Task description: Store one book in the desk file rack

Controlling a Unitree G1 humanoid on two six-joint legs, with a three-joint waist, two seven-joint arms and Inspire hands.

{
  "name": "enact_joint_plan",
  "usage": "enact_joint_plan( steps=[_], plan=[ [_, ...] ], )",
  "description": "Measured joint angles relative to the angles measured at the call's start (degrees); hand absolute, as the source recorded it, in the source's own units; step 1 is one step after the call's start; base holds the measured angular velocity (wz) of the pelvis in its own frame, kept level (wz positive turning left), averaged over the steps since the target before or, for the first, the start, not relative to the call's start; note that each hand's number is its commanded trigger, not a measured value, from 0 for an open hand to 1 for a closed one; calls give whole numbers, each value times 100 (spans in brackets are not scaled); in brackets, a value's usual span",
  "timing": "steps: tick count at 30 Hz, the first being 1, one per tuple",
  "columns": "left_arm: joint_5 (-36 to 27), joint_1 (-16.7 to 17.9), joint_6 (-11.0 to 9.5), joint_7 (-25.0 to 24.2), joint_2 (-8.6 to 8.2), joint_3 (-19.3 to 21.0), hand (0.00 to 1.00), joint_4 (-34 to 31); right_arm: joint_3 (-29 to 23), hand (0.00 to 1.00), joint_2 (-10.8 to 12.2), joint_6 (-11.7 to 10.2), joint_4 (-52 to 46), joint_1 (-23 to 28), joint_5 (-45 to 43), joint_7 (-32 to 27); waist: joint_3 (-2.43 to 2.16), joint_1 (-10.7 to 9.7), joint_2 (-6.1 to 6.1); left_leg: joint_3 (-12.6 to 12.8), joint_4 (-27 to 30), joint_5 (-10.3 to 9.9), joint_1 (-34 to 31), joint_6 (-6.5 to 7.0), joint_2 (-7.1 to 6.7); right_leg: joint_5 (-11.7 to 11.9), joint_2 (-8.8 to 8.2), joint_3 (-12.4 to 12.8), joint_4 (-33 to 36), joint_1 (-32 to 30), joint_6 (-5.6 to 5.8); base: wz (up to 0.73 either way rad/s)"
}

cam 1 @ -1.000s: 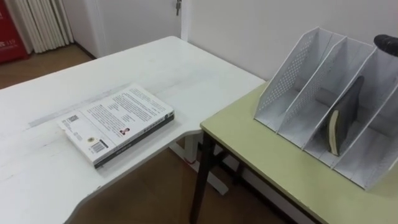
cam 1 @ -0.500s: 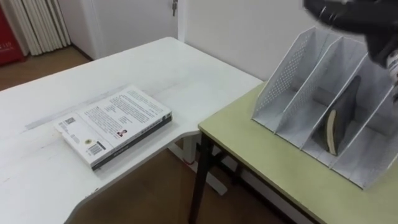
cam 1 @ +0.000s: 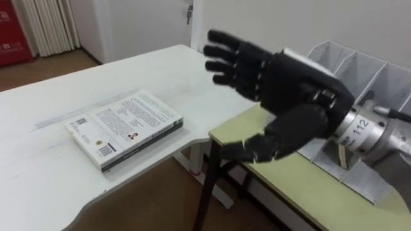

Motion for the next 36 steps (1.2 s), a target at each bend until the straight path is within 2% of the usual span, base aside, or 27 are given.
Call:
enact_joint_plan(
  steps=[2, 4, 6, 7, 9, 11, 13, 14, 16, 17, 18, 20, 22, 23, 24, 25, 27, 29, 30, 31, 33, 36],
  plan=[
    [24, -86, 23, -7, 59, -70, 0, 68, 225, 0, 1, 10, 24, 325, -311, 350, 25, 87, -42, -1, -8, 0, -20, 0, -1, 0, -2, -9, -1, -22, 0, 0],
    [8, -260, 61, 4, 80, -114, 0, 249, 459, 0, 5, 10, 158, 827, -748, 670, 29, 235, -63, -1, -20, -5, -18, -1, 0, 0, 0, -10, -5, -26, 1, 0],
    [-14, -383, 87, -20, 76, -186, 0, 338, 745, 0, 73, 167, 356, 1468, -1742, 1140, 39, 341, -56, -4, -4, -6, -34, 2, -9, 0, -19, -87, -8, -38, 2, 6],
    [-11, -409, 89, -29, 78, -215, 0, 383, 775, 0, 118, 202, 432, 1607, -2005, 1281, 43, 360, -47, -4, -2, -5, -37, 2, -9, 0, -20, -89, -15, -34, 2, 9],
    [-21, -507, 78, -40, 67, -303, 0, 442, 797, 0, 267, 220, 894, 2143, -2858, 1581, 50, 422, -12, -31, -3, -6, -41, 3, -18, 5, -26, -108, -83, -6, 10, 4],
    [-40, -604, 64, 11, 60, -416, 0, 498, 798, 0, 394, 242, 1422, 2488, -3542, 1602, 45, 430, 30, -74, 1, -7, -72, 4, -23, 6, -32, -124, -80, -25, 12, 7],
    [-60, -622, 55, 70, 43, -491, 0, 572, 802, 0, 432, 204, 1941, 2690, -4257, 1648, 77, 435, 110, -82, 3, -7, -95, 6, -27, 6, -33, -126, -82, -42, 12, 2],
    [-105, -645, 58, 96, 23, -517, 0, 605, 802, 0, 471, 190, 2487, 2755, -4610, 1607, 65, 411, 152, -82, 3, -8, -95, 7, -27, 5, -38, -142, -83, -41, 13, 0],
    [-135, -625, 35, 190, -54, -514, 0, 611, 622, 0, 499, 223, 2964, 2891, -5119, 1488, 39, 405, 202, -69, -6, -8, -94, 7, -31, 3, -46, -147, -83, -41, 16, -4],
    [-91, -605, 42, 255, -84, -501, 0, 600, 453, 0, 552, 175, 3247, 2930, -5424, 1329, 30, 340, 250, -62, 12, -8, -91, 7, -30, 4, -41, -142, -83, -41, 16, -5],
    [31, -610, 53, 316, -103, -464, 0, 602, 278, 0, 692, 182, 3618, 2893, -5561, 1211, -8, 300, 255, -56, 13, -9, -83, 5, -25, 3, -32, -140, -84, -39, 15, 0],
    [168, -601, 78, 341, -127, -415, 0, 654, 98, 0, 772, 120, 4082, 2864, -5583, 1142, -32, 314, 251, -49, 11, -8, -47, 3, -22, 2, -22, -128, -85, -3, 12, 0],
    [205, -574, 113, 408, -158, -365, 0, 661, -85, 0, 815, 107, 4568, 2845, -5584, 912, -31, 317, 268, -47, 21, -10, 4, 5, -35, 0, -26, -122, -120, 78, 13, 5],
    [226, -542, 158, 451, -184, -304, 0, 623, -117, 0, 814, 117, 4875, 2847, -5695, 587, -23, 316, 252, -23, 18, -11, 5, 8, -42, 0, -31, -105, -155, 74, 23, 10],
    [223, -562, 217, 504, -208, -249, 0, 621, 84, 0, 812, 144, 5294, 2877, -6354, 150, -54, 309, 300, 2, 25, -10, 11, 11, -48, -4, -41, -99, -172, 97, 41, 13],
    [221, -562, 235, 547, -228, -230, 0, 619, 168, 0, 837, 216, 5555, 2919, -6648, -65, -50, 308, 300, -2, 20, -12, 15, 14, -53, -12, -46, -118, -175, 116, 54, 19],
    [205, -505, 225, 707, -297, -214, 0, 608, 223, 0, 1135, 467, 6419, 3181, -7372, -706, -40, 308, 346, -3, 12, -14, 79, 19, -59, -21, -61, -144, -183, 224, 69, 11],
    [90, -489, 221, 803, -339, -246, 0, 608, 189, 0, 1373, 442, 6989, 3351, -7317, -1082, -31, 240, 397, 1, 8, -16, 105, 18, -54, -25, -60, -139, -188, 244, 68, -2],
    [3, -482, 181, 869, -363, -277, 0, 618, 22, 0, 1568, 437, 7340, 3359, -7140, -1320, -4, 143, 409, 2, -9, -16, 110, 18, -52, -26, -57, -129, -188, 246, 68, -4],
    [0, -480, 158, 910, -384, -301, 0, 625, -91, 0, 1662, 429, 7470, 3361, -7016, -1448, 5, 85, 435, 1, -25, -16, 112, 18, -52, -26, -56, -118, -187, 248, 68, -8],
    [48, -438, 101, 993, -509, -315, 0, 639, -478, 0, 1953, 336, 7851, 3357, -6550, -1810, 21, -75, 554, 24, -101, -14, 214, 21, -65, -46, -49, -49, -161, 258, 72, -19],
    [269, -379, 88, 1003, -552, -223, 0, 629, -600, 0, 2207, 251, 8191, 3277, -5926, -2131, 23, -186, 577, 13, -150, -17, 321, 22, -78, -135, -46, 58, -88, 250, 77, -12]
  ],
)
